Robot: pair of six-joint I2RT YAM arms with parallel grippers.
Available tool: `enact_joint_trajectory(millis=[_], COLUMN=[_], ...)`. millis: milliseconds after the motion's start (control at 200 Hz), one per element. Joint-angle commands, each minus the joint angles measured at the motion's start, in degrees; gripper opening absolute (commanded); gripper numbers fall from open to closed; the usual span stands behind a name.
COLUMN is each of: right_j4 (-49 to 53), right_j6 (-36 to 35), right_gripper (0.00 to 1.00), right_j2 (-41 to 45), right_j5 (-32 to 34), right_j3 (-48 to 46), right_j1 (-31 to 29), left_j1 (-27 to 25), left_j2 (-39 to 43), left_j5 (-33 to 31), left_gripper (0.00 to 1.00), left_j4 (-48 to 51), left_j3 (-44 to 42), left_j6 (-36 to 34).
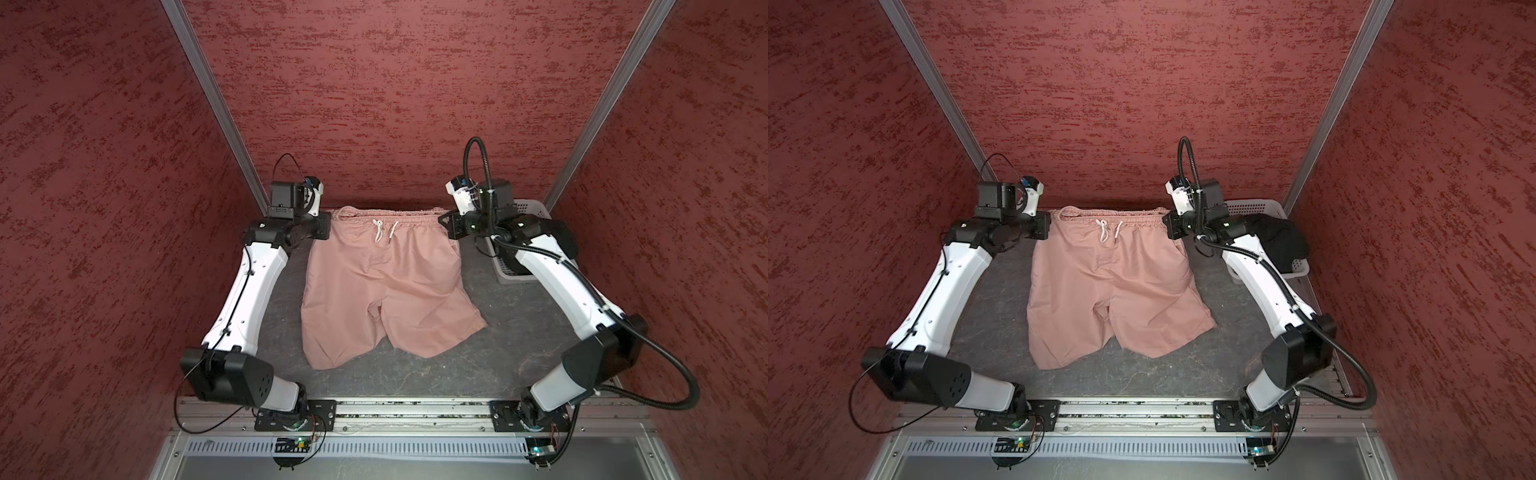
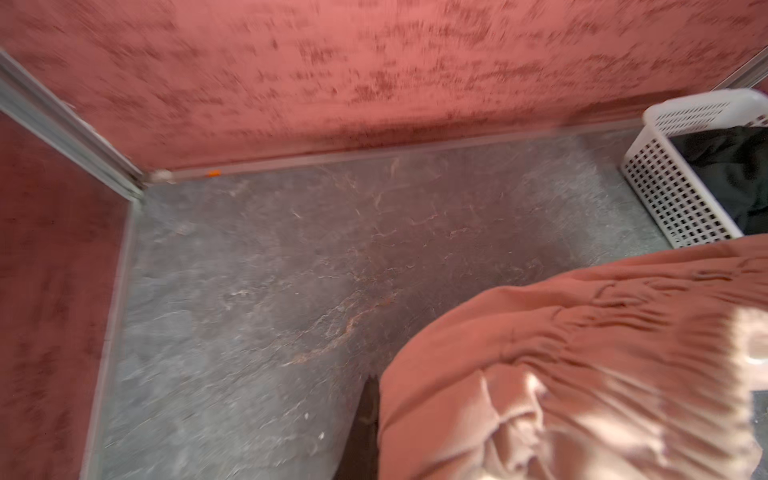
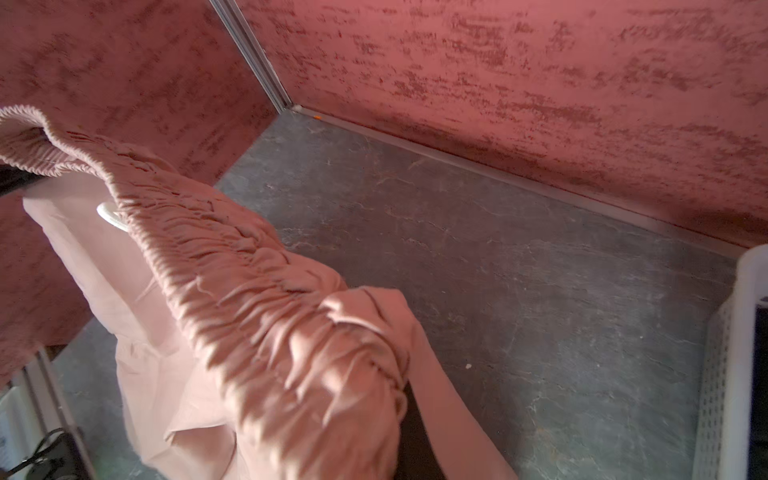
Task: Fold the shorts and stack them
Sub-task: 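Lower the shorts flat onto the table and open both grippers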
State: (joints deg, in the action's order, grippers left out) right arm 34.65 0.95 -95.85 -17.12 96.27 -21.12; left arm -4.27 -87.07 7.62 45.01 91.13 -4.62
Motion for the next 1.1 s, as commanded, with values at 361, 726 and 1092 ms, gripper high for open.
enact_joint_trajectory(millis=[361,726,1092], right_j4=[-19.0,-16.4,-7.3], right_j6=[-3.4,1.1,7.8], right_gripper=[0.0,0.6,0.83], right_j2=[-29.1,-41.4,-27.1], right_j5=[5.2,7.5,5.6], right_j3=[12.6,31.6,17.3], right_j1=[1.6,2.2,1.7], left_j1=[7.5,11.1,10.0], left_j2=[-20.4,-25.7,-10.4], left_j5=[-1.6,1.6,3.8], left_gripper=[0.0,0.99,1.0], left_j4=[-18.3,-17.5,-11.3], left_j3=[0.1,7.0,-3.4], left_j6=[2.7,8.0,13.0])
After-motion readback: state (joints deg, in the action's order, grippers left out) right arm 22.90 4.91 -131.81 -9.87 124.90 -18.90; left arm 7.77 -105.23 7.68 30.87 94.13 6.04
